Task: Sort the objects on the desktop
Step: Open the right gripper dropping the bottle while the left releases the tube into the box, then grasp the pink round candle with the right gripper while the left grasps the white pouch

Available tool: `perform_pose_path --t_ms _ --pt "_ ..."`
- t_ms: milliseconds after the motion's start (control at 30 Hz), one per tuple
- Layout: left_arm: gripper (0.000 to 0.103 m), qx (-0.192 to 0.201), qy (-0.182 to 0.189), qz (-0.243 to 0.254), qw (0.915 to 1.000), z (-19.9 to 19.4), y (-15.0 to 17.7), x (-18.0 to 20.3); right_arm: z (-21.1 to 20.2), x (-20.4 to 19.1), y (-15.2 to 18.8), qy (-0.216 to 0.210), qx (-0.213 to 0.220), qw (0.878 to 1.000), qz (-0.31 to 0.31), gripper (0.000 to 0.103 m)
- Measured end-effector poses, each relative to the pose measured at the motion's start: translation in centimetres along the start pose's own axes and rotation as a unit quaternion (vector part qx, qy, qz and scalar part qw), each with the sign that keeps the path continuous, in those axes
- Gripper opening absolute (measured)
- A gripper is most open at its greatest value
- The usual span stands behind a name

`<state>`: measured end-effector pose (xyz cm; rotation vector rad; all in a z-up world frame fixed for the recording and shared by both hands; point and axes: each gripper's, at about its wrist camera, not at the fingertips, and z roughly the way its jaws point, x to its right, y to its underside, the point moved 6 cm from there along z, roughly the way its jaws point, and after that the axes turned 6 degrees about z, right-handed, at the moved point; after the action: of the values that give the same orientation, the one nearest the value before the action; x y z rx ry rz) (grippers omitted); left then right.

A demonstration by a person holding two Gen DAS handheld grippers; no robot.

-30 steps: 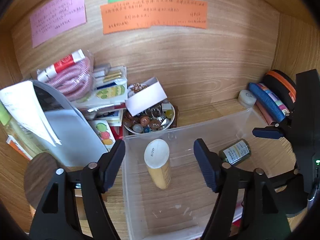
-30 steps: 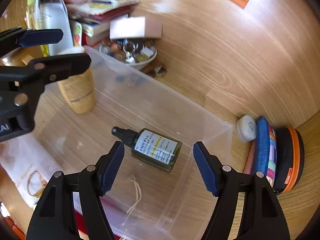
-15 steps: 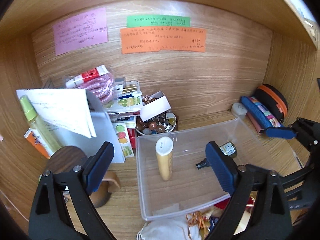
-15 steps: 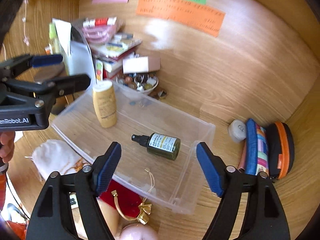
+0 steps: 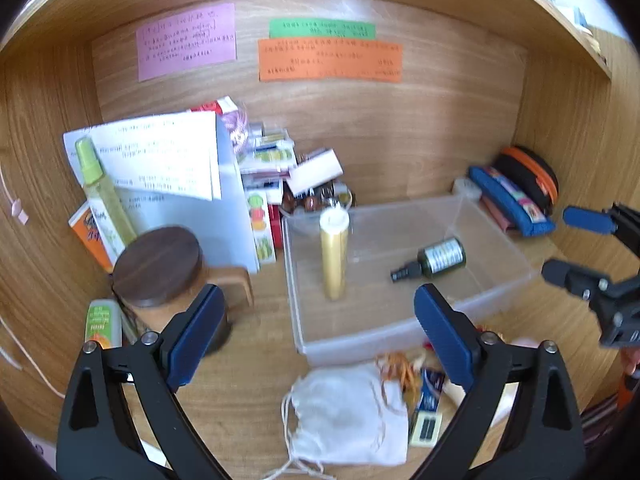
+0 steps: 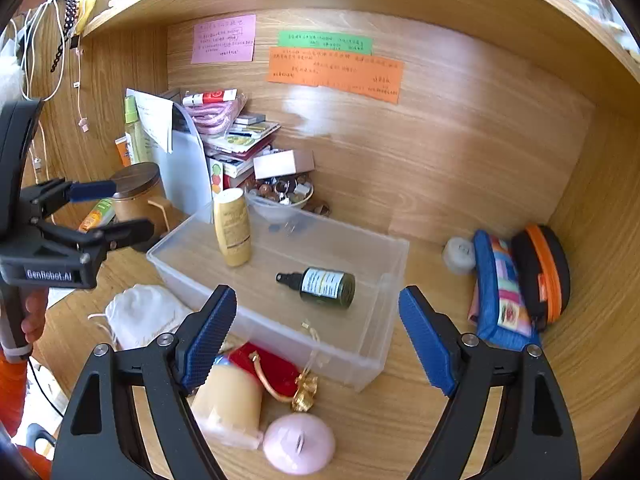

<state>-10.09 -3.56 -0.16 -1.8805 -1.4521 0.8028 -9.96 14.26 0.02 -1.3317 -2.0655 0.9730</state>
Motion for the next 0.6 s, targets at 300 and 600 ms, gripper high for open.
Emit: perform_pose_path --t_ms 300,600 --pt "0.097 -0.033 0.002 0.019 0.9993 -0.2 4.4 1.3 -0.4 0.6 4.1 -0.001 -0.012 1.000 0.028 0.081" --pt "0.097 -0.062 0.011 0.005 0.9980 -0.3 8.3 1.5 -1.0 1.9 8.3 0.015 -0.015 0.999 0.045 0.081"
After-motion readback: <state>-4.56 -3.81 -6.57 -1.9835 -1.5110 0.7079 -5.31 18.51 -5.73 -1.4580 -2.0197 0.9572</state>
